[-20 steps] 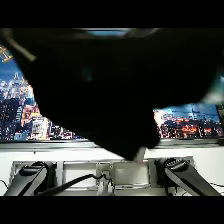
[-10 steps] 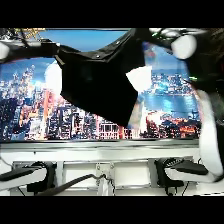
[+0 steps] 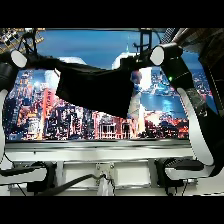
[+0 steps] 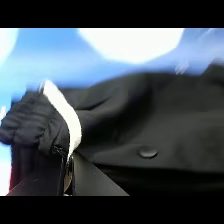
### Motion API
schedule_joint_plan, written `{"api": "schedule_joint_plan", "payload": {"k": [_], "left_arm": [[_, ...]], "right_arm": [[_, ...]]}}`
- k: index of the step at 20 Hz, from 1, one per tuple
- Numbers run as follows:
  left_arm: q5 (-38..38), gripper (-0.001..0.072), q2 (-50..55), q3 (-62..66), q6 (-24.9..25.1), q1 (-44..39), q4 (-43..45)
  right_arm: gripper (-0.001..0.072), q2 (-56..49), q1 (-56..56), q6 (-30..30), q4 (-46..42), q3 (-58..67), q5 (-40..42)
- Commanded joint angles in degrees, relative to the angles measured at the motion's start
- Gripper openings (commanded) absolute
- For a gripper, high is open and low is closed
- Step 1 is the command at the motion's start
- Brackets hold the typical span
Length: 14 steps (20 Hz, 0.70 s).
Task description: Fold the clothes and pants, and hang the long-sleeved shirts on hangers.
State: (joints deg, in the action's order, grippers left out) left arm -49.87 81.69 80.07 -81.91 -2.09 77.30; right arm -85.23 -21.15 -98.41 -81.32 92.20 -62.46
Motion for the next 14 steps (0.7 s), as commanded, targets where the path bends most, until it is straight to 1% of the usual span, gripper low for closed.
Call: {"api": "schedule_joint_plan", "payload": {"k": [1,5,9,10,11,12,13,14], "left_arm": [[-4.3,0.0004,-3.3,-7.8,-3.3,0.0,5.2],[-5.4,0.0005,-4.8,-14.9,-3.2,-0.1,3.7],[-5.7,0.0009,-4.8,-19.8,-3.2,-0.1,1.9],[-6.1,0.001,-4.8,-20.3,-3.2,-0.1,1.9],[-7.1,0.0039,-4.8,-20.3,-3.2,-0.1,1.9],[-7.6,0.0171,-4.8,-20.3,-3.2,-0.1,1.9],[-8.1,0.0272,-4.8,-20.3,-3.3,0.0,1.9],[-8.5,0.0283,-4.9,-20.3,-3.3,0.0,1.9]], "right_arm": [[0.0024,4.8,-3.3,0.2,-1.0,-9.1,-6.0],[0.0024,9.8,-7.3,0.2,-1.1,-23.1,-5.4],[0.0025,10.1,-10.3,0.1,-0.9,-33.8,-4.1],[0.0054,10.1,-10.6,0.1,-0.2,-35.6,-4.0],[0.0161,10.2,-10.8,0.2,1.3,-37.0,-3.9],[0.0304,10.4,-10.8,0.3,2.8,-37.7,-3.9],[0.0341,10.8,-10.8,0.3,3.5,-37.9,-3.7],[0.0341,11.8,-10.8,0.3,3.6,-37.9,-3.2]]}}
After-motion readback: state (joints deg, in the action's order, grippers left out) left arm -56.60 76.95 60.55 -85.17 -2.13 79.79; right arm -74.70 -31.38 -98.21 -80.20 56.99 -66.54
